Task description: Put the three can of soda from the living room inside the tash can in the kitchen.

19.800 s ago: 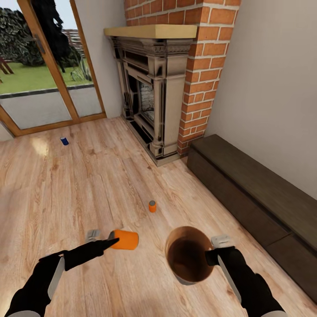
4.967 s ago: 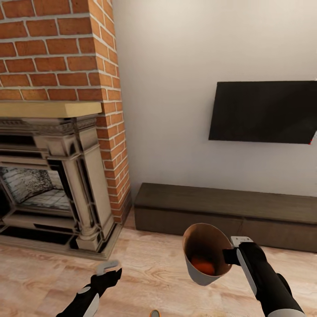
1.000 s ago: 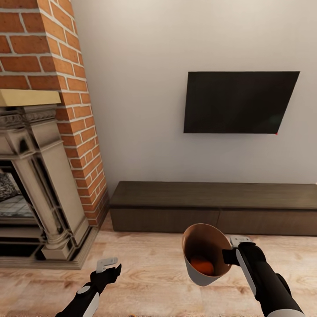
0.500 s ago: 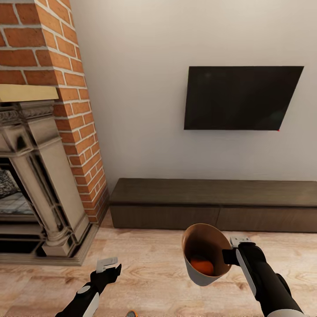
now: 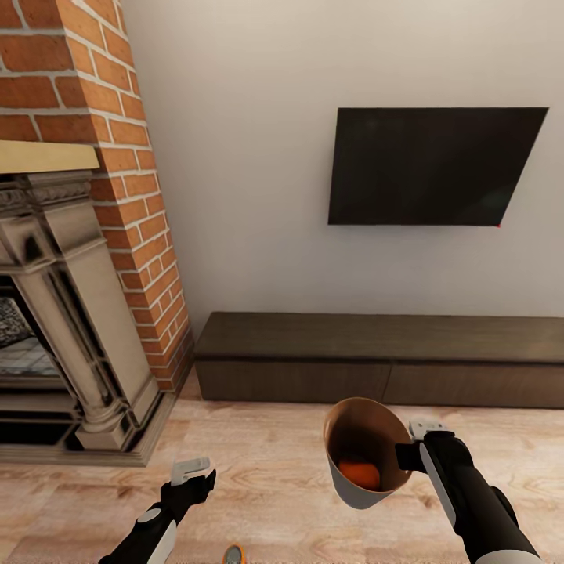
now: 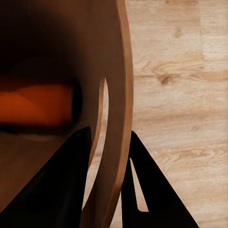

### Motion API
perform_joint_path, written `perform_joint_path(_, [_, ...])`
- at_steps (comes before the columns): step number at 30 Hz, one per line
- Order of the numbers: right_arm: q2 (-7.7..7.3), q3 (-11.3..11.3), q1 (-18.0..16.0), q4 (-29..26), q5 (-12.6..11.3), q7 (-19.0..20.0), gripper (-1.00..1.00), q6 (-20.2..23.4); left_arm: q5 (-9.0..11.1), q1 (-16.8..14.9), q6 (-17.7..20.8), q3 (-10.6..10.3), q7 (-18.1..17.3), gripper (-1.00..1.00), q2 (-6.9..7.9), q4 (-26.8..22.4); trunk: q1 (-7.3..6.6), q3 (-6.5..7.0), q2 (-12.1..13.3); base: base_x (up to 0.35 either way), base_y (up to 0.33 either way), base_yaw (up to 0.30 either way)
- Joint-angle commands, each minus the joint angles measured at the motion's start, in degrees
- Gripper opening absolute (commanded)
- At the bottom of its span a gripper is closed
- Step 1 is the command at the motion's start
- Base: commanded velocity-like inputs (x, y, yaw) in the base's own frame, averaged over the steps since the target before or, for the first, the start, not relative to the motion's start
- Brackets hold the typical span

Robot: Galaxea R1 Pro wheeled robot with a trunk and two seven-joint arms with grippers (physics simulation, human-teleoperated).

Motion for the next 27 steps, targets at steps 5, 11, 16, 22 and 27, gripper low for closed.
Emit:
perform_joint_path(5, [0.00,0.0,0.0,0.0,-0.7,0.2,-1.00,0.0,0.0,0.0,0.0,0.0,0.0,1.00,0.00,0.0,0.00,-0.45,0.0,0.000,0.000,0.000])
perform_joint_path(11, [0.00,0.0,0.0,0.0,-0.7,0.2,-1.00,0.0,0.0,0.0,0.0,0.0,-0.1,1.00,0.00,0.0,0.44,-1.36,-0.8,0.000,0.000,0.000])
perform_joint_path(16, [0.00,0.0,0.0,0.0,-0.6,0.2,-1.00,0.0,0.0,0.0,0.1,0.0,-0.1,1.00,0.00,0.0,1.53,-2.71,-2.8,0.000,0.000,0.000])
perform_joint_path(22, [0.00,0.0,0.0,0.0,-0.6,0.2,-1.00,0.0,0.0,0.0,0.1,0.0,-0.1,1.00,0.00,0.0,2.85,-4.34,-5.2,0.000,0.000,0.000])
perform_joint_path(27, [0.00,0.0,0.0,0.0,-0.6,0.1,-1.00,0.0,0.0,0.0,0.1,0.0,-0.1,1.00,0.00,0.0,3.95,-5.69,-7.2,0.000,0.000,0.000])
